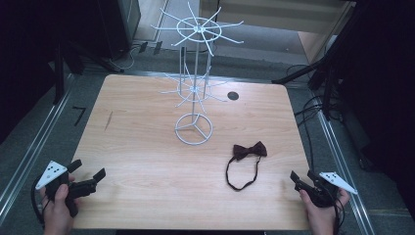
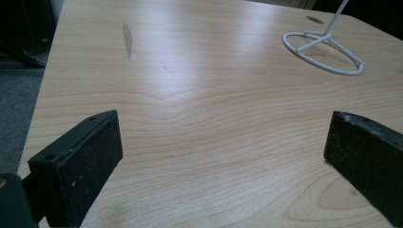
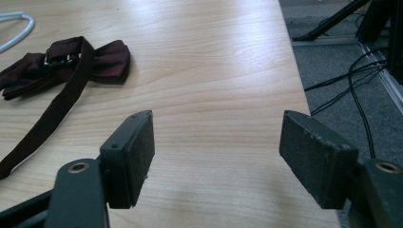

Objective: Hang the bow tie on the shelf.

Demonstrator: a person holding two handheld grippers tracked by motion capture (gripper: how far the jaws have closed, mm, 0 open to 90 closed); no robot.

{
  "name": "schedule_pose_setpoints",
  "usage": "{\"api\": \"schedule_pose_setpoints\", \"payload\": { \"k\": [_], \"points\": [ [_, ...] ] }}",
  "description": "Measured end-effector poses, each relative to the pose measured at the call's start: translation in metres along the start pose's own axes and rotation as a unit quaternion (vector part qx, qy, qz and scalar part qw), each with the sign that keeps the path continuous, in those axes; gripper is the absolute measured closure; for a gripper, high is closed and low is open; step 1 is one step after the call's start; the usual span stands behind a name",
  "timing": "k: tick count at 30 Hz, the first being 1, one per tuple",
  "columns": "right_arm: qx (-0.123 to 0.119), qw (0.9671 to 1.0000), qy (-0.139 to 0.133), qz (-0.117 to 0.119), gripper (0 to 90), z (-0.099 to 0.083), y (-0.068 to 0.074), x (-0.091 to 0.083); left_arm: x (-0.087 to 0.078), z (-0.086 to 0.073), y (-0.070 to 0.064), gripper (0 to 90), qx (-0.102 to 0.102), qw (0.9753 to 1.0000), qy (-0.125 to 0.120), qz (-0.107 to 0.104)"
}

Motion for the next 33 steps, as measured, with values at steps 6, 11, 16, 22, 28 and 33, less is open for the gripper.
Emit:
{"api": "schedule_pose_setpoints", "payload": {
  "k": [6, 11, 16, 22, 28, 33],
  "points": [
    [-0.021, 0.9995, 0.014, 0.019, 39.7, 0.005, 0.011, 0.005, 0.0, 0.0, -0.001, 0.0, 0.005, 1.0, 0.001, 0.002],
    [-0.027, 0.9986, 0.029, 0.034, 44.7, 0.013, 0.024, 0.007, 0.0, 0.0, -0.001, 0.0, 0.004, 1.0, 0.003, 0.001],
    [-0.045, 0.9968, 0.045, 0.048, 47.5, 0.018, 0.041, 0.012, 0.0, 0.0, -0.001, 0.0, 0.005, 1.0, 0.004, -0.001],
    [-0.062, 0.994, 0.061, 0.067, 48.5, 0.025, 0.066, 0.02, 0.0, 0.0, -0.001, 0.0, 0.005, 1.0, 0.004, -0.002],
    [-0.069, 0.9917, 0.074, 0.079, 49.1, 0.026, 0.082, 0.031, 0.0, 0.0, -0.001, 0.0, 0.005, 1.0, 0.003, -0.003],
    [-0.082, 0.9881, 0.088, 0.096, 49.5, 0.023, 0.097, 0.036, 0.0, 0.0, -0.001, 0.0, 0.006, 1.0, 0.004, -0.004]
  ]
}}
Point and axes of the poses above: each handheld gripper's, and its own axes: x roughly forward along the jaws, z roughly out of its top, y roughly to its left, the point moved 1 cm from there along x, roughly forward along the jaws, and after that the axes turned 11 degrees about z, right-handed, at the moved point
